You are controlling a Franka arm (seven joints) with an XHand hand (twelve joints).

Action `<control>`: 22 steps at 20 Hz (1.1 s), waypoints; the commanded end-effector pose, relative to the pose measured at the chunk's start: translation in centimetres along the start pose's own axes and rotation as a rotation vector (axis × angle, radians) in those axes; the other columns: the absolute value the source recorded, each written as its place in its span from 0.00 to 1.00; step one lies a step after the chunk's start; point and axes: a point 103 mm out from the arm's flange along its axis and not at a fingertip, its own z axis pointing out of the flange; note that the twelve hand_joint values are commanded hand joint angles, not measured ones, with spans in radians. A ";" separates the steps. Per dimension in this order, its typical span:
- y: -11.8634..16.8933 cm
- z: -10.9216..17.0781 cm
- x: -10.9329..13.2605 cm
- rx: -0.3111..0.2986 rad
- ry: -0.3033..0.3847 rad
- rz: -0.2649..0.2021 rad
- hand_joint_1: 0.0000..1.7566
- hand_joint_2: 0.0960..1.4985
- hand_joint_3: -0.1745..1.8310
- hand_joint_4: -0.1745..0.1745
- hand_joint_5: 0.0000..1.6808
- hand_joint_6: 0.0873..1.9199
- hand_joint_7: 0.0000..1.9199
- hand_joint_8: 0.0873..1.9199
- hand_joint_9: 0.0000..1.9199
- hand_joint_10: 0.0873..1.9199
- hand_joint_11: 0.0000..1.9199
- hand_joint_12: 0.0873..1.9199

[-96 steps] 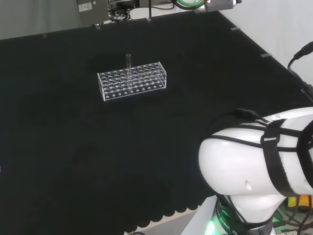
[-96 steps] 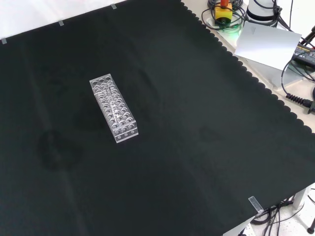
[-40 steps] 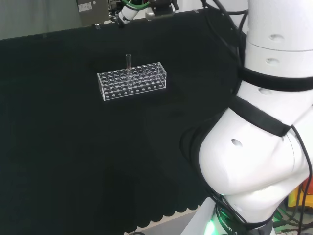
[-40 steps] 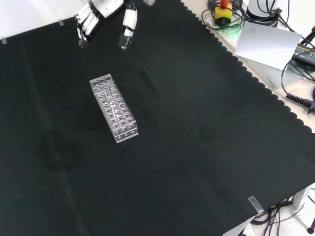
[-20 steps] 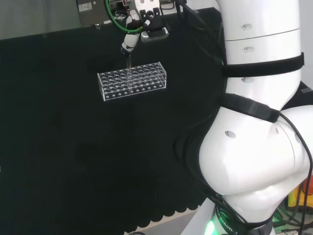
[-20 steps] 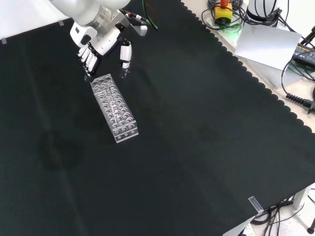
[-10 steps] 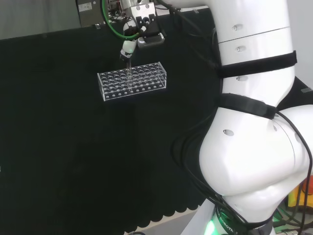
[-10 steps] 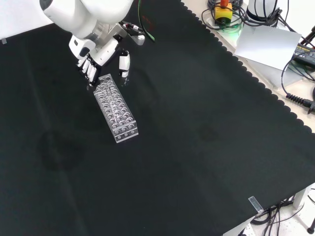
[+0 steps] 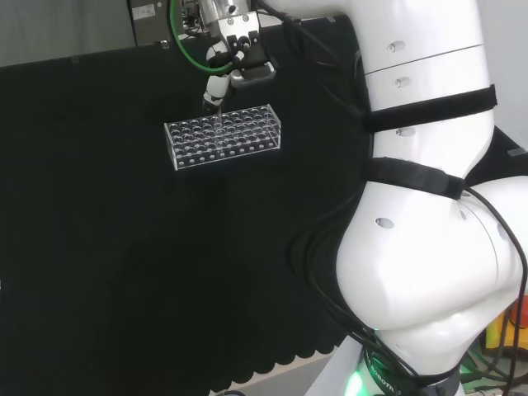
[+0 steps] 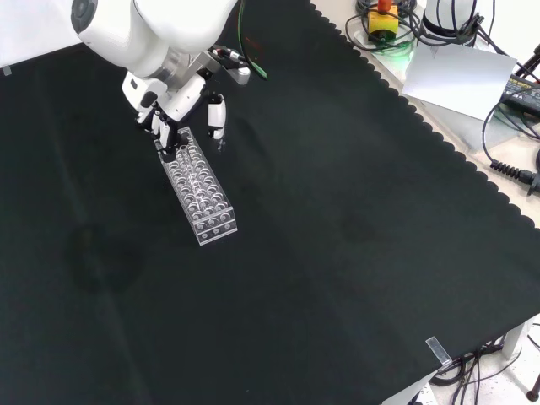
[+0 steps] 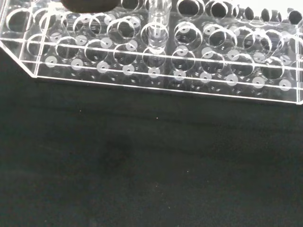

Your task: Pick up the test tube.

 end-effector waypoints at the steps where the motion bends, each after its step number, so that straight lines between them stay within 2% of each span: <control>1: 0.1 0.2 0.3 -0.008 0.001 -0.006 0.46 0.54 0.21 0.15 0.33 0.18 0.43 0.41 0.30 0.37 0.02 0.80; 3: 0.2 0.3 0.4 -0.009 0.000 -0.006 0.46 0.52 0.23 0.15 0.32 0.24 0.43 0.42 0.30 0.37 0.03 0.80; 8: 0.5 0.3 0.6 -0.003 -0.003 -0.002 0.47 0.50 0.26 0.15 0.32 0.28 0.44 0.42 0.31 0.37 0.03 0.79; 22: 1.4 0.5 1.6 0.000 0.000 0.013 0.50 0.47 0.30 0.15 0.33 0.31 0.45 0.42 0.33 0.37 0.04 0.79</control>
